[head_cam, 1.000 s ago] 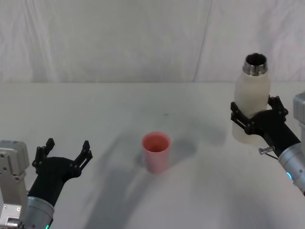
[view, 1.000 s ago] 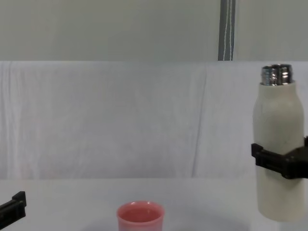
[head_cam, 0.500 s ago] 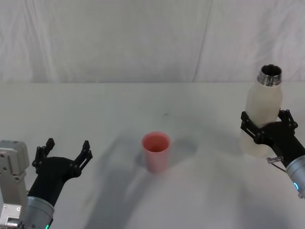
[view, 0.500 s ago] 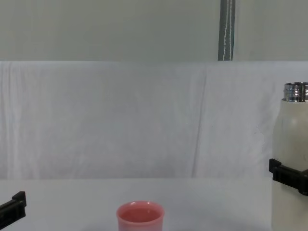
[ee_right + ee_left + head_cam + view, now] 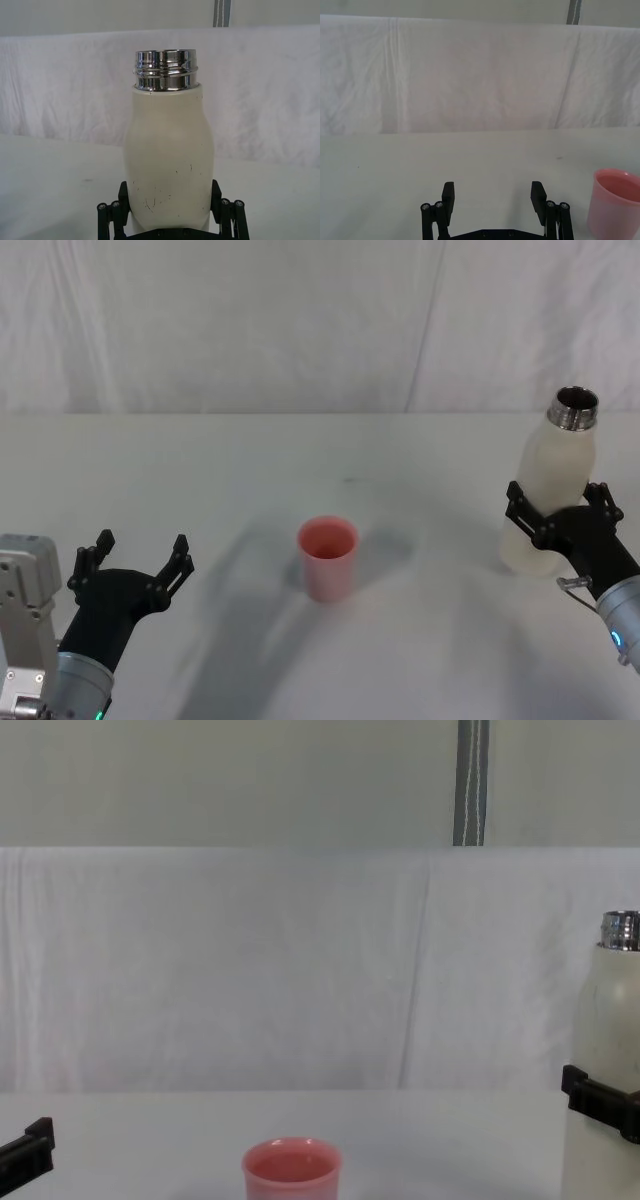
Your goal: Grasp the thermos with one hand and pour water into the cup lid.
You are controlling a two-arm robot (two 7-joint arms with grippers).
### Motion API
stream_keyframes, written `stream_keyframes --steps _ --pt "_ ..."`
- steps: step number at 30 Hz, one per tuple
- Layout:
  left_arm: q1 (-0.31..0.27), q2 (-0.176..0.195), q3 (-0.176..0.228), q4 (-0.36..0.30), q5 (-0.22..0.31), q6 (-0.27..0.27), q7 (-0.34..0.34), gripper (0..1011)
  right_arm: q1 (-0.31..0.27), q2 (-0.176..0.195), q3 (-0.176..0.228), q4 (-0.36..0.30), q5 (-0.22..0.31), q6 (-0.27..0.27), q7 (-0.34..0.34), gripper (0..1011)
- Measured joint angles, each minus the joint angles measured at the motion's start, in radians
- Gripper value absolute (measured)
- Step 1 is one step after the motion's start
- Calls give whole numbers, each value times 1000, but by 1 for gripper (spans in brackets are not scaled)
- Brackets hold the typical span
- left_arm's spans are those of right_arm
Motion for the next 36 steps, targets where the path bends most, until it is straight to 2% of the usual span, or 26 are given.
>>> stream_keyframes --steps 18,36 --pt "0 0 0 0 0 0 0 1001 15 -6 -1 61 11 -34 3 950" --pt "0 0 0 0 0 0 0 1001 27 -4 -4 83 3 -42 7 950"
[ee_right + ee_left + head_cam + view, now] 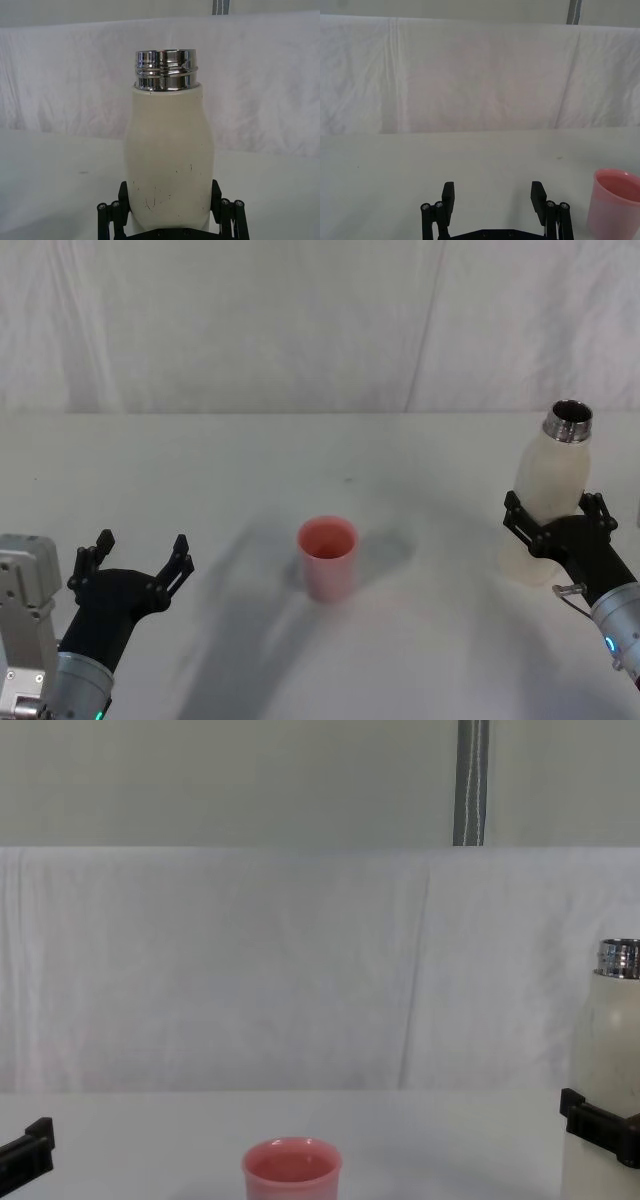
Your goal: Grasp the thermos with one hand and pour water into the cup lid.
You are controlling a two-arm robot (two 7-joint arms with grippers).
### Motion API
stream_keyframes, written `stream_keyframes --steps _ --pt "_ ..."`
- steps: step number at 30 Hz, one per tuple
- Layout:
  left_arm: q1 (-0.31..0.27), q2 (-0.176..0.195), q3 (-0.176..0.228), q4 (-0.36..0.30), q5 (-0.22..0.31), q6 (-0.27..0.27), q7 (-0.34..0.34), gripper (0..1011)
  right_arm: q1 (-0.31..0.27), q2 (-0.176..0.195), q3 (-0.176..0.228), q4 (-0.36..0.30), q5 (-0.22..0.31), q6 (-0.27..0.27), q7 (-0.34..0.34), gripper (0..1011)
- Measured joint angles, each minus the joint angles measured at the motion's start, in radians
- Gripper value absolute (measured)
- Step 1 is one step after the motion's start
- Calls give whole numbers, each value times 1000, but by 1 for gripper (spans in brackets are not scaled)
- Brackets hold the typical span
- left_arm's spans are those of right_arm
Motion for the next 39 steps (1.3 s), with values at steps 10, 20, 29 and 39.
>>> stream_keyframes --steps 10,20,29,39 --pt "0 0 0 0 0 0 0 1001 2 0 2 3 1 0 2 950" --pt "0 0 0 0 0 0 0 1001 2 0 2 3 1 1 1 950" --pt "0 0 0 0 0 0 0 1001 1 0 2 2 1 1 1 1001" --pt "0 0 0 0 0 0 0 1001 1 0 2 2 1 1 1 1001"
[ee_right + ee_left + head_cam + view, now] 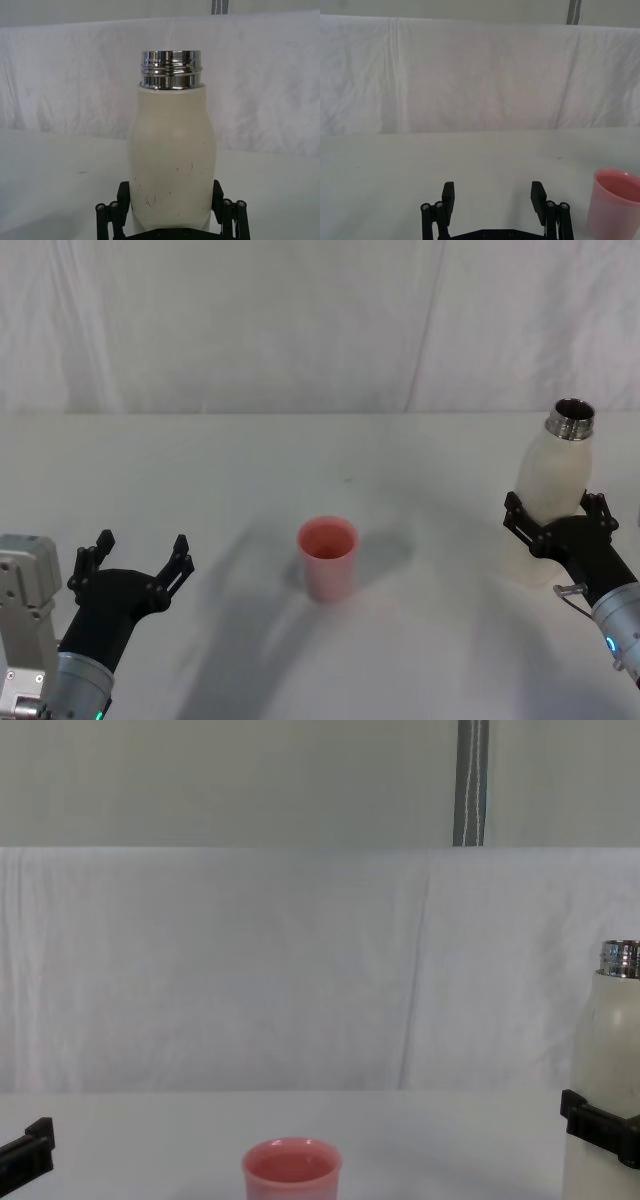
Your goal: Grasp the thermos with one hand and pour water into the cup lid.
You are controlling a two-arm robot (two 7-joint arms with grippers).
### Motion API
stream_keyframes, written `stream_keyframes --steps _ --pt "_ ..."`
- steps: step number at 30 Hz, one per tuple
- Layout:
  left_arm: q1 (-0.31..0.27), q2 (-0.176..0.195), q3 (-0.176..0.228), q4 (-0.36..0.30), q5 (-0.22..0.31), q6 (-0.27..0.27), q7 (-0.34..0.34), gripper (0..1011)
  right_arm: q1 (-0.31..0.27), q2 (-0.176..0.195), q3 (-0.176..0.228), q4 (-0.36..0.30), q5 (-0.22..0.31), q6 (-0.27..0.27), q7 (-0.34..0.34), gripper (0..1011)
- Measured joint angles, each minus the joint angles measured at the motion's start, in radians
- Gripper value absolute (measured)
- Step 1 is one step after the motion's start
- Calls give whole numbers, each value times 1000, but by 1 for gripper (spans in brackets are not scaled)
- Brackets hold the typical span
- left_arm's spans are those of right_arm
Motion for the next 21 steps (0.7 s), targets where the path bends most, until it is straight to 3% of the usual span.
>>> stream_keyframes --steps 21 --pt "0 0 0 0 0 0 0 1001 -19 -4 9 -28 16 1 -3 1001"
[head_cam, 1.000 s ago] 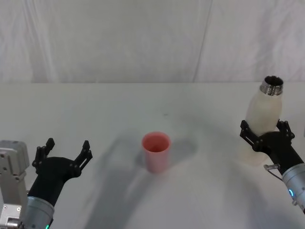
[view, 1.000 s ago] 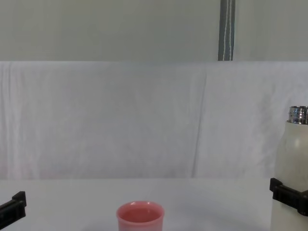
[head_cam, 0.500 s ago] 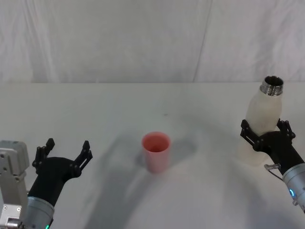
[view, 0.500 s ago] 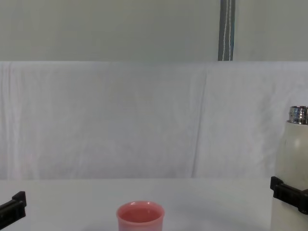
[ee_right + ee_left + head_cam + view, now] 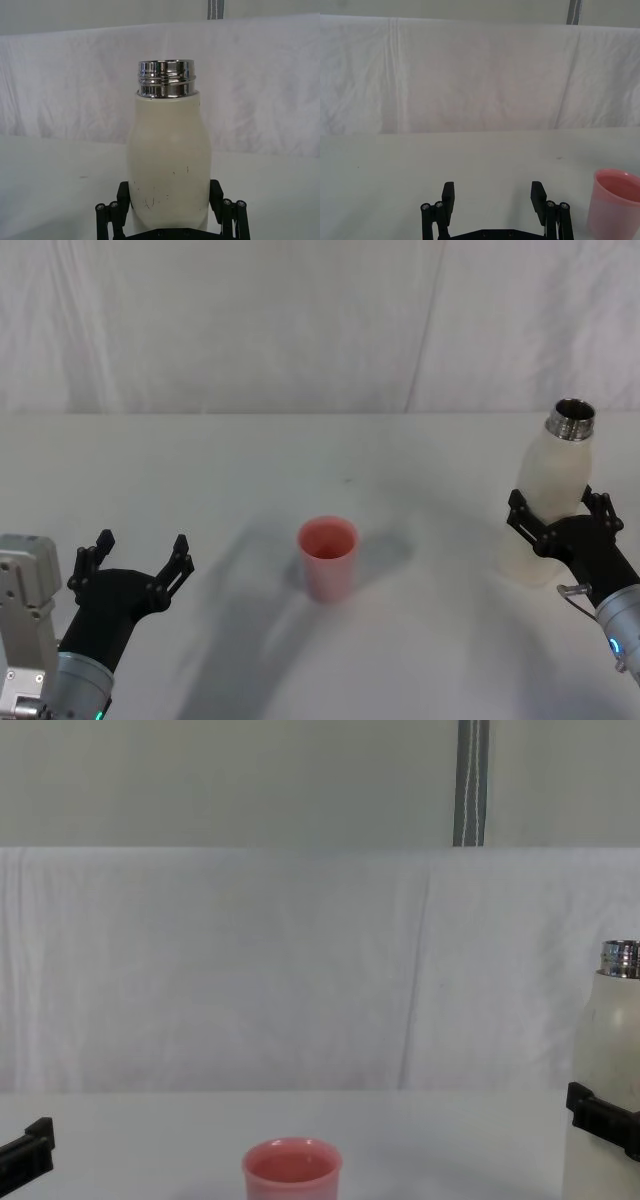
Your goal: Grasp the thermos with one hand and pour water into the cup lid.
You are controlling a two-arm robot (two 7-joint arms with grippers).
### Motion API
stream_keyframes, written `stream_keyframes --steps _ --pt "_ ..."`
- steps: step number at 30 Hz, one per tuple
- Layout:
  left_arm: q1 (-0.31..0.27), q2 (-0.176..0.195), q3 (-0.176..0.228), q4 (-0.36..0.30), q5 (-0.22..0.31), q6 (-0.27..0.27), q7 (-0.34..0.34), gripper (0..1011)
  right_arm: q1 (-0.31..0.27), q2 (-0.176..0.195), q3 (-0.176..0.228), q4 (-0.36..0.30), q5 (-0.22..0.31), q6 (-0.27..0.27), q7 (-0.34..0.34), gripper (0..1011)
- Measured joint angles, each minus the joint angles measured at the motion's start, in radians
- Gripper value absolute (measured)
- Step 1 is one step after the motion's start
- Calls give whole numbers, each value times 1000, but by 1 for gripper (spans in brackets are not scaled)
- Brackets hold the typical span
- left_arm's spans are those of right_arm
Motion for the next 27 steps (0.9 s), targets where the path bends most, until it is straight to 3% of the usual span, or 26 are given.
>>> stream_keyframes --steps 27 --pt "0 0 0 0 0 0 0 1001 -41 10 -2 -53 -6 15 -5 1001"
